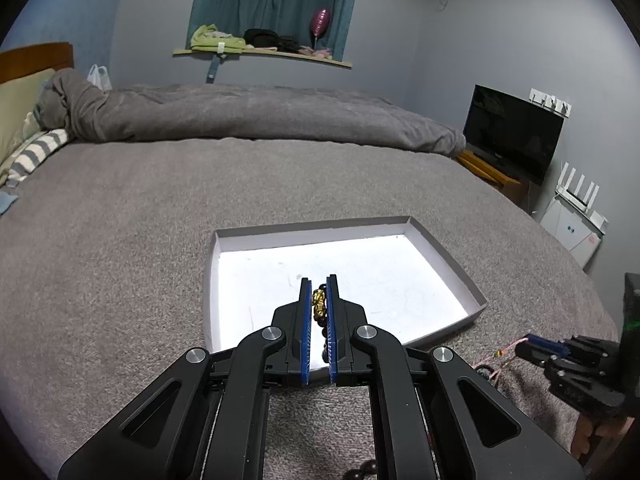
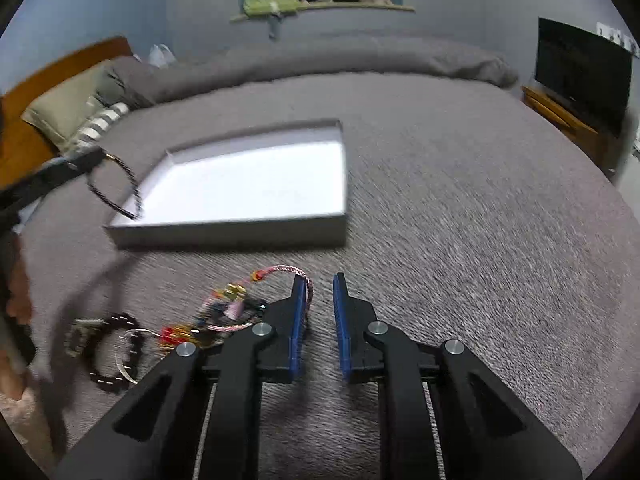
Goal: Organize jewelry
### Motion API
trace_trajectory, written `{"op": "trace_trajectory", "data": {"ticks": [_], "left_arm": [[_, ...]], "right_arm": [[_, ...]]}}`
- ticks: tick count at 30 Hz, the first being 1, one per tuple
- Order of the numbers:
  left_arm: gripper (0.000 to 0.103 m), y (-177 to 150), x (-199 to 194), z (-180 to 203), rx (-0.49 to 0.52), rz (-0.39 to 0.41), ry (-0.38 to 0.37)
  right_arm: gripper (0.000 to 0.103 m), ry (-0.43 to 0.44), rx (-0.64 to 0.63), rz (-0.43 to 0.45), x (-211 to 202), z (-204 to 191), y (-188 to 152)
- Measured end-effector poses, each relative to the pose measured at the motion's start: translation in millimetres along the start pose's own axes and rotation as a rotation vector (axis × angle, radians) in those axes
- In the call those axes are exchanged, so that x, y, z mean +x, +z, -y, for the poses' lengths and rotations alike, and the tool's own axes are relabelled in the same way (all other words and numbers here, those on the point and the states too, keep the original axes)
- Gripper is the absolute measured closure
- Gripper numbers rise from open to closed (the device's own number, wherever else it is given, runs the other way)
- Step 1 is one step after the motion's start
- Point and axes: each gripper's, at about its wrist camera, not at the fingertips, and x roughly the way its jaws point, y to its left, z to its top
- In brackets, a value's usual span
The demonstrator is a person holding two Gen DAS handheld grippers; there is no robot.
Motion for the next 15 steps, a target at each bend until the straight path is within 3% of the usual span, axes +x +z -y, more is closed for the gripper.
{"op": "trace_trajectory", "data": {"ticks": [2, 8, 13, 15], "left_arm": [[0.096, 0.2, -0.2, 0.4, 0.001, 0.000, 0.000], [0.096, 0.2, -0.1, 0.4, 0.000, -0.001, -0.004], [0.096, 0.6, -0.5, 1.0, 0.000, -0.003, -0.006], [0.096, 0.2, -0.5, 1.5, 0.002, -0.004, -0.008]], "right_arm": [[0.079, -0.032, 0.012, -0.010, 4.5, 5.3, -1.5], [0.069, 0.058, -0.024, -0.058, 0.7, -2.2, -10.5], [0.069, 0.092, -0.083, -0.016, -9.1, -19.8, -15.3], [0.077, 0.077, -0.137, -0.024, -1.9, -33.1, -15.4]]}}
